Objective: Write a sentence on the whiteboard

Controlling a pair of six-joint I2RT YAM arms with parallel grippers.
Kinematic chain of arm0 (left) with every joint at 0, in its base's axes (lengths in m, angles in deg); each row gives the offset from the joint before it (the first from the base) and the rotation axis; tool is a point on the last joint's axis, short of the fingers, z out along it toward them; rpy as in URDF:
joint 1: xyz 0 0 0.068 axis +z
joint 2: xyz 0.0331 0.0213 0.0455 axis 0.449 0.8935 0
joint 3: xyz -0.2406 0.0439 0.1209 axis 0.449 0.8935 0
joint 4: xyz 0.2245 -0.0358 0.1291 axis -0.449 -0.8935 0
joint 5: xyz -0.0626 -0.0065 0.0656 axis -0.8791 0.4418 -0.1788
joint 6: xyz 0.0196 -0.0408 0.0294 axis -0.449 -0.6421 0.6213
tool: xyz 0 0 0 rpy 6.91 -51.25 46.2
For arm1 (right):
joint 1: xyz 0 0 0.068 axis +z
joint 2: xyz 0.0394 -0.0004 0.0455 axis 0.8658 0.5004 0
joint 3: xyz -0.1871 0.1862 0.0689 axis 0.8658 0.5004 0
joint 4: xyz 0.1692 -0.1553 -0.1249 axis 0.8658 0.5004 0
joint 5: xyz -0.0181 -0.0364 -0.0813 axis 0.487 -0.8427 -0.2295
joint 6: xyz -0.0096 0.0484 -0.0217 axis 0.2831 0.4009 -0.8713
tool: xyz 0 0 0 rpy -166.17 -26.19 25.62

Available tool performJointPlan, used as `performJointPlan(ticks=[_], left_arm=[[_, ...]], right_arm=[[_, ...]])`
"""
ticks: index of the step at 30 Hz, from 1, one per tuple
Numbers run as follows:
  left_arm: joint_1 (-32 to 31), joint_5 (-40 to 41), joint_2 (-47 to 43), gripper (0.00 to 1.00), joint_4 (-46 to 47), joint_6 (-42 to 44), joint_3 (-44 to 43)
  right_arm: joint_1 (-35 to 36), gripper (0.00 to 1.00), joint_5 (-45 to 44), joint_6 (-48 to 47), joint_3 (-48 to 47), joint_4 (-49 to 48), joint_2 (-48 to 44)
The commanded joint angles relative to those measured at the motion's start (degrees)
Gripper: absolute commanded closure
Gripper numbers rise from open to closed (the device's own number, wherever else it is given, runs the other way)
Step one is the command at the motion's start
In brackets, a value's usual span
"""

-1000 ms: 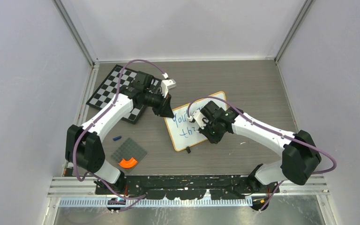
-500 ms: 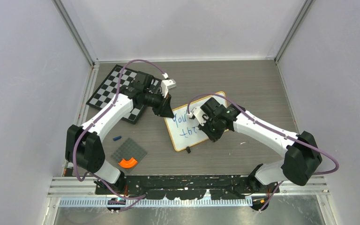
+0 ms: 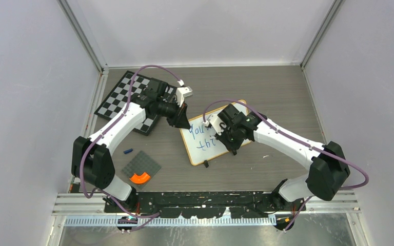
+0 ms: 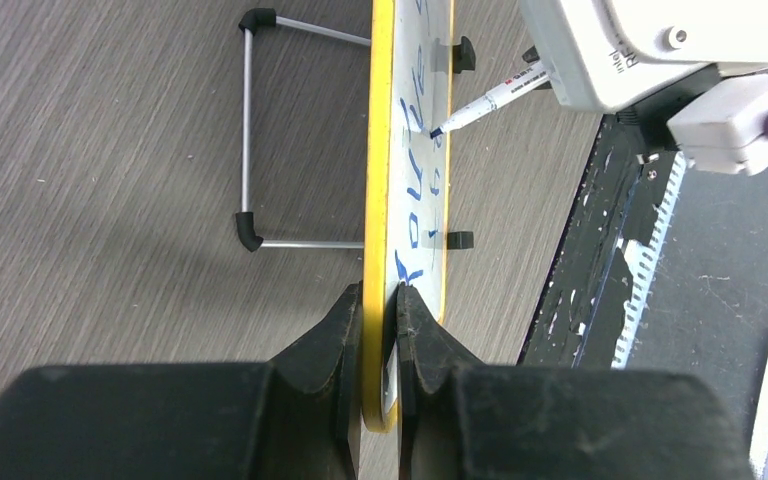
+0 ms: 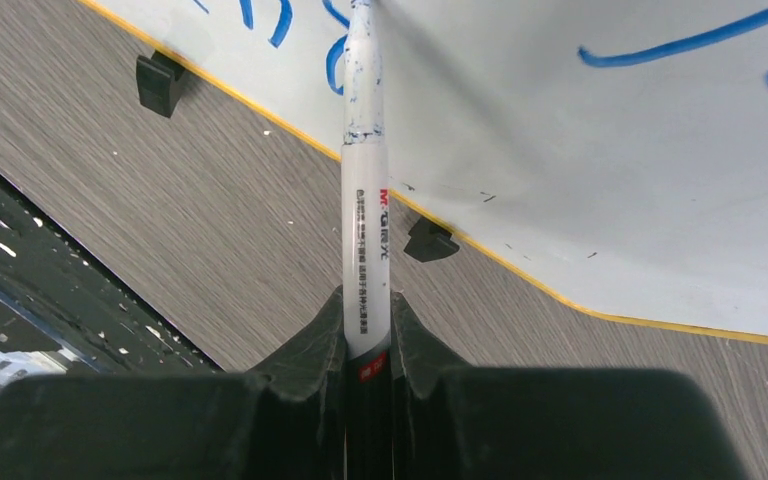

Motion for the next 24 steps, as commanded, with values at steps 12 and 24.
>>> performJointPlan(ticks=[12,24], left_arm=[[0.2,6.2,-0.1,1.00,0.7,4.9,1.8],[0.2,6.2,-0.9,1.00,1.0,4.9,2.2]], right_arm=[[0.0,1.00,0.9,0.5,0.9,-0.1,-4.2],[-2.8,1.00,-0.2,1.3,4.8,-0.9,-6.4]])
